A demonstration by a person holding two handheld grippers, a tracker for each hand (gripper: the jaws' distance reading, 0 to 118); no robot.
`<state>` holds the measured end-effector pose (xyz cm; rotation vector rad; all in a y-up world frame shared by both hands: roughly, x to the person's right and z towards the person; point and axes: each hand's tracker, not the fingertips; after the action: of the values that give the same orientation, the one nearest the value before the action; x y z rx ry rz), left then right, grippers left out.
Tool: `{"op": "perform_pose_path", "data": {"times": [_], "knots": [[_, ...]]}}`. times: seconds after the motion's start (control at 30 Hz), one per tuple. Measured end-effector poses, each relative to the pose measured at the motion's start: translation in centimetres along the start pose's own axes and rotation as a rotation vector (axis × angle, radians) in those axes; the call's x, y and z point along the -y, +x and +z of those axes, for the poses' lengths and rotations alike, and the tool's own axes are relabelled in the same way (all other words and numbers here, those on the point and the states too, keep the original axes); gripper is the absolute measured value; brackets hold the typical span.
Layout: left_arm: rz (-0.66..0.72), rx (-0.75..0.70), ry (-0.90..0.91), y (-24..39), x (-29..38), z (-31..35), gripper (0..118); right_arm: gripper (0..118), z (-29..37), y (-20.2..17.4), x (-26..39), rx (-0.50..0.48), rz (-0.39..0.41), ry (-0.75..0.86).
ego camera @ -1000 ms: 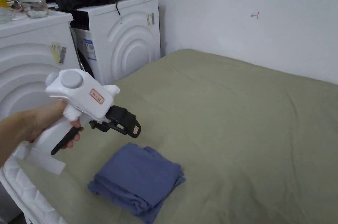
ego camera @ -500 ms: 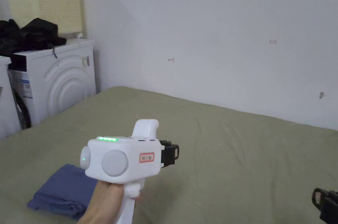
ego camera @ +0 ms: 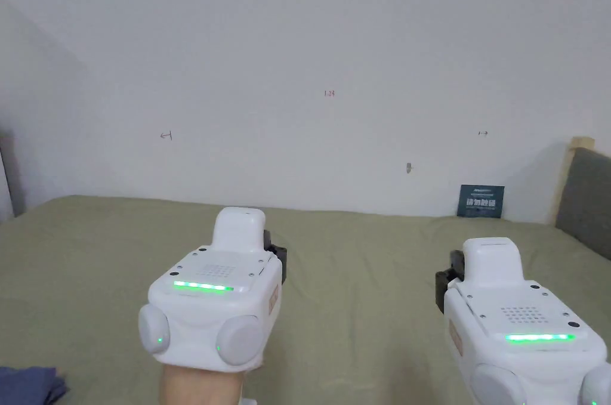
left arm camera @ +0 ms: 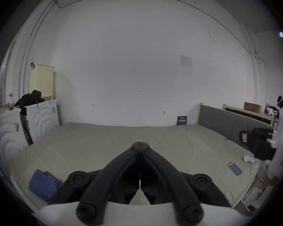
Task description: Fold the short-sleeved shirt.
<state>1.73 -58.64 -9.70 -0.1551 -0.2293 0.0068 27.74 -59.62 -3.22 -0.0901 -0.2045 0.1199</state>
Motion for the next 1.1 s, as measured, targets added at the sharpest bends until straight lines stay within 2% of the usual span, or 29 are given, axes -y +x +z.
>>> {"op": "perform_pose_path", "data": {"times": [0.53,0.57,0.6,0.63,0.67,0.7,0.73,0.77,0.8,1.1], "knots": [[0.005,-0.024,-0.011,-1.0,0.0,1.1,2,0,0.1,-0.9,-0.9,-0.042,-0.026,0.010],[0.003,-0.030,-0.011,-1.0,0.1,1.2,2,1,0.1,-1.0,-0.9,-0.041,-0.022,0.012],[0.003,-0.037,-0.017,-1.0,0.1,1.2,4,10,0.1,-1.1,-0.9,-0.040,-0.015,0.015],[-0.009,-0.061,-0.029,-0.9,0.2,1.1,10,28,0.1,-1.1,-0.9,-0.038,-0.009,0.016],[-0.031,-0.099,-0.040,-0.8,0.2,1.0,26,56,0.0,-1.1,-0.9,-0.036,-0.008,0.015],[-0.031,-0.090,-0.047,-0.8,0.2,0.7,70,102,-0.1,-1.1,-1.0,-0.028,-0.013,0.013],[-0.030,-0.093,-0.052,-1.0,0.4,0.5,104,118,-0.2,-1.1,-1.0,-0.022,-0.023,0.012],[-0.023,-0.089,-0.041,-1.1,0.5,0.8,118,115,0.4,-0.9,-1.7,0.002,-0.029,0.071],[-0.030,-0.094,-0.029,-1.3,0.5,1.1,118,118,0.3,-1.0,-2.0,-0.028,-0.023,0.041],[-0.038,-0.114,0.008,-1.4,-0.1,1.9,118,118,0.5,-1.3,-1.4,-0.032,-0.030,0.040]]}}
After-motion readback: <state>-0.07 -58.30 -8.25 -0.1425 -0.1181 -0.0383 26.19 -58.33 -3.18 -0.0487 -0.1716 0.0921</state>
